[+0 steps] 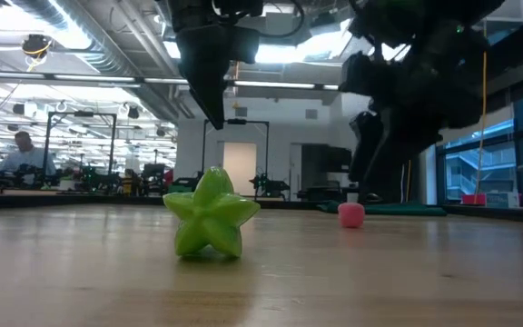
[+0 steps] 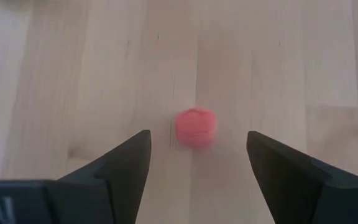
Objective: Pick and placing Produce into tupperware
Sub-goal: Put the pink peach into the transparent bin
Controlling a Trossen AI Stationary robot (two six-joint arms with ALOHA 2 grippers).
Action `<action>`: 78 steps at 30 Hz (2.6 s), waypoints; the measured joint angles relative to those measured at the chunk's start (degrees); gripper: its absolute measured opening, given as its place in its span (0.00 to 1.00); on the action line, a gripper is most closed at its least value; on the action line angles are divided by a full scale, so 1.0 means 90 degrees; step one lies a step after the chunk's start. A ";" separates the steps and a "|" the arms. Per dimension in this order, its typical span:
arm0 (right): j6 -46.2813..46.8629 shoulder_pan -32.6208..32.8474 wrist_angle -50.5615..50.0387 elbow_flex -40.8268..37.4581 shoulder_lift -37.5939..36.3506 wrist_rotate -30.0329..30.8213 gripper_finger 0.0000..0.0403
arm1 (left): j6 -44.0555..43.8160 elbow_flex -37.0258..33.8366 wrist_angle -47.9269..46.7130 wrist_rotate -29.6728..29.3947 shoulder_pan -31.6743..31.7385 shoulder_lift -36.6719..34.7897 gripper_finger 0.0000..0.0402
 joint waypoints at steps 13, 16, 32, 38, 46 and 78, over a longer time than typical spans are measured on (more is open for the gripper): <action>-0.0010 0.0000 0.0676 0.0000 0.0940 0.0000 0.66 | 0.0018 0.0000 0.0003 0.0000 0.0000 0.0000 0.52; -0.0003 -0.0008 0.0839 0.0000 0.1080 0.0000 0.66 | 0.0018 0.0000 0.0003 0.0000 0.0000 0.0000 0.52; 0.0201 -0.0015 0.0768 0.0005 0.1204 -0.0114 0.37 | 0.0015 0.0000 0.0011 0.0000 0.0000 0.0000 0.52; 0.0227 -0.0015 0.0685 0.0056 0.1207 -0.0078 0.25 | 0.0016 0.0000 0.0011 0.0001 0.0000 0.0000 0.52; 0.0563 -0.0024 -0.1309 0.1219 0.0688 -0.0030 0.28 | 0.0018 0.0000 0.0009 0.0000 -0.0002 0.0000 0.52; 1.1764 0.4612 -0.4759 0.1106 -0.1127 -0.0556 0.29 | 0.0749 0.0000 0.0086 -0.0163 0.0097 0.0003 0.52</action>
